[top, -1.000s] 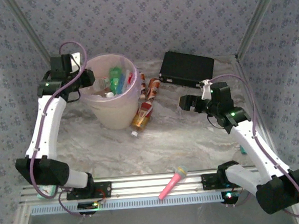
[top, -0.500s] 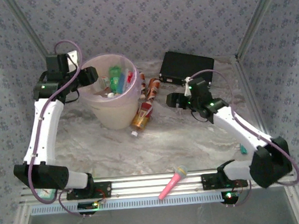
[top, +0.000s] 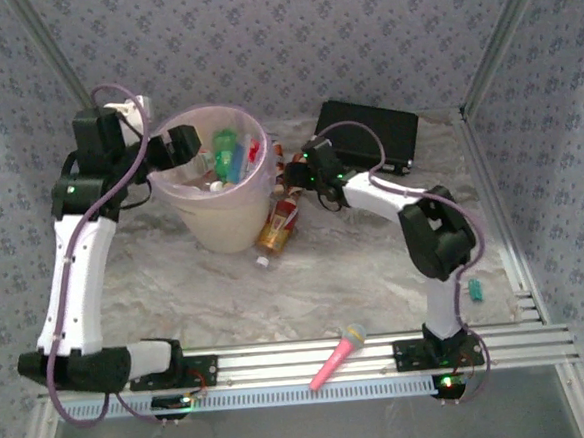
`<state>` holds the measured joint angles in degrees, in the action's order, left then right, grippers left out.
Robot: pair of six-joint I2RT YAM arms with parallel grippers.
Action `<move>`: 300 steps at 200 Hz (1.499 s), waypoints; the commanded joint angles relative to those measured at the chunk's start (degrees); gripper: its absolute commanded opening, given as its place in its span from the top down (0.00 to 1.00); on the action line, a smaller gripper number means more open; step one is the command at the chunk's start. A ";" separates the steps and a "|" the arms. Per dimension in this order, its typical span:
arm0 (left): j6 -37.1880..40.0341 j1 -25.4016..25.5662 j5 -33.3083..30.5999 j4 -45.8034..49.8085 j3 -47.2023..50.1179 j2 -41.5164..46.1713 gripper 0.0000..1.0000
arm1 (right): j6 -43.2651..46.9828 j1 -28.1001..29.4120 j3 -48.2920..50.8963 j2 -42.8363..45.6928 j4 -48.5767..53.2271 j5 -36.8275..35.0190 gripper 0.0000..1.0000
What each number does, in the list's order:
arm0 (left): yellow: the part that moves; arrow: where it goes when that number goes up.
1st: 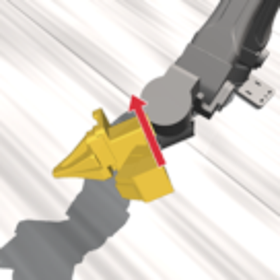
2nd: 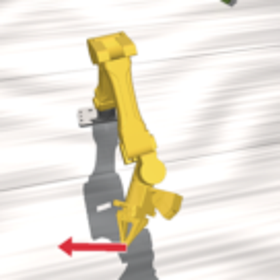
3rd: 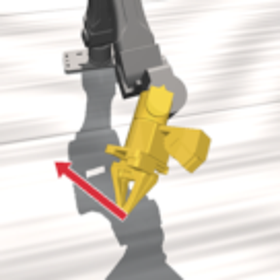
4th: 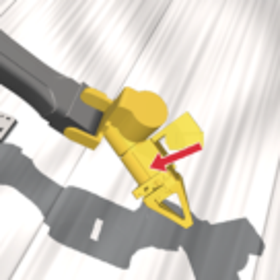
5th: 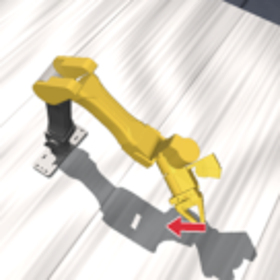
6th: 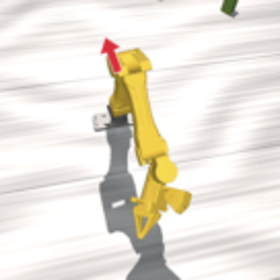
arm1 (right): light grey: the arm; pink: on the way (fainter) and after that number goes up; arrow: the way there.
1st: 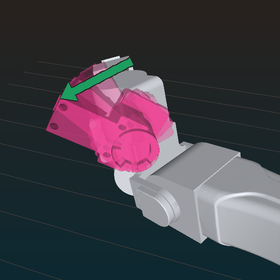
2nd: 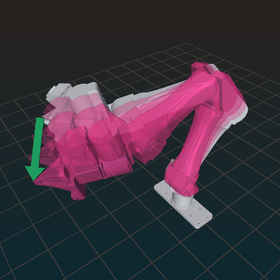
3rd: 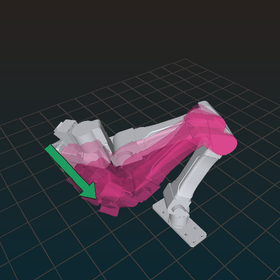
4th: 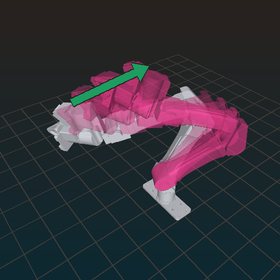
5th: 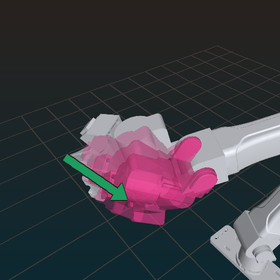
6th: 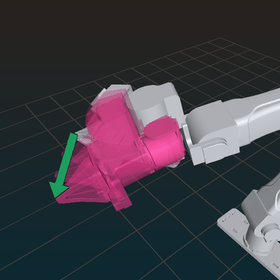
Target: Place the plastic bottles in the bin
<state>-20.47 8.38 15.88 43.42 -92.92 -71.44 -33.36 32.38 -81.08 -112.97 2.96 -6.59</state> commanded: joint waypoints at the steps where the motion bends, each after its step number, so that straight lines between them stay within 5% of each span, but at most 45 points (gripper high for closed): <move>1: -1.15 0.54 0.86 -1.80 1.17 3.95 0.09 | -2.14 0.76 -7.25 -6.22 4.44 -4.19 0.14; 91: -0.36 0.59 0.24 -1.77 1.62 5.52 0.09 | -6.03 1.06 -14.68 -16.47 10.21 -6.24 0.21; 135: -1.32 0.63 0.61 -2.93 2.48 5.38 0.09 | -6.36 0.88 -13.14 -17.55 9.22 -5.71 0.48; 236: -11.51 0.84 11.34 -9.24 1.87 -0.06 0.04 | -3.17 -1.67 1.00 -1.52 4.55 -6.06 0.61; 271: -14.60 3.45 15.20 -9.79 0.51 -0.45 0.01 | 3.75 -4.32 9.59 11.49 3.12 1.82 0.62; 300: -16.58 9.10 16.45 -13.72 0.74 -0.42 0.00 | 6.25 -8.83 18.06 23.28 0.65 20.04 0.59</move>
<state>-34.33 13.78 28.40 34.87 -90.08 -72.44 -30.83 26.52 -67.90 -97.97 5.89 -2.13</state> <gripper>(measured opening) 0.997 0.424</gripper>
